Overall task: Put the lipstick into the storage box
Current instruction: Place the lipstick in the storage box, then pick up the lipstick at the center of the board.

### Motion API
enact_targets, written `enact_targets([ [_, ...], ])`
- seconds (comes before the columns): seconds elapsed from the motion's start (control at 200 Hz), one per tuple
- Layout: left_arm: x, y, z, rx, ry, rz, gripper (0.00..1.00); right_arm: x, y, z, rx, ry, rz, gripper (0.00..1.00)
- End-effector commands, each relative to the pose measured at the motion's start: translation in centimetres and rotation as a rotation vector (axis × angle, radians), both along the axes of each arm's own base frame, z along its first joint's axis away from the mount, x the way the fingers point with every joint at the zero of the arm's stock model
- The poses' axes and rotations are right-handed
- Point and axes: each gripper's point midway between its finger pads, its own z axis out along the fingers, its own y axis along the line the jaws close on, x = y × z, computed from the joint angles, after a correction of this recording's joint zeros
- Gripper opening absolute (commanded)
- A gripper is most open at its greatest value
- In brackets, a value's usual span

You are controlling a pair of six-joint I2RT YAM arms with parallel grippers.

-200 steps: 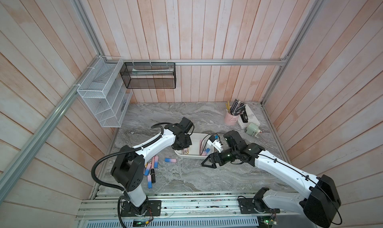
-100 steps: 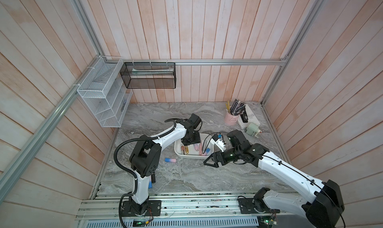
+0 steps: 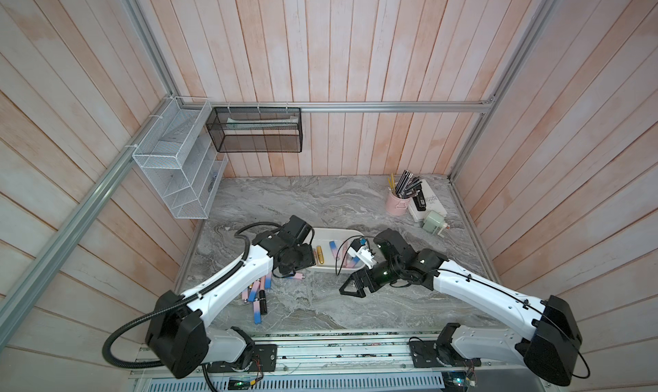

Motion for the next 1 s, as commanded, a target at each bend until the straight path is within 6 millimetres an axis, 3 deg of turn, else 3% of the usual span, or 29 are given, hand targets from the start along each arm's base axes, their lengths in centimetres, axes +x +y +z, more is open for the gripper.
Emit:
enact_targets([
  [0.0,-3.0,2.7,-1.8,0.025,0.053,0.094,0.70,0.3,2.2,1.3,0.020,-0.044,-0.005,0.98],
  [0.16,-5.0,4.4,-2.8,0.023,0.056,0.140,0.71,-0.9,4.7,1.2,0.011,-0.061,0.033,0.98],
  [0.44,-6.0,5.9,-4.4,0.031,0.057,0.172,0.72,-2.1,8.0,2.0,0.025,-0.080,0.064,0.98],
  [0.565,-7.0,7.1,-5.5,0.047,0.071,0.198,0.72,-1.8,8.1,2.4,0.037,-0.078,0.038,0.98],
  [0.675,-6.6,7.8,-5.0,0.069,0.050,0.230,0.72,-1.7,7.9,2.5,0.036,-0.080,0.023,0.98],
  [0.995,-6.2,9.7,-6.3,0.173,0.093,0.300,0.73,-2.1,6.6,2.0,0.037,-0.074,-0.006,0.98],
])
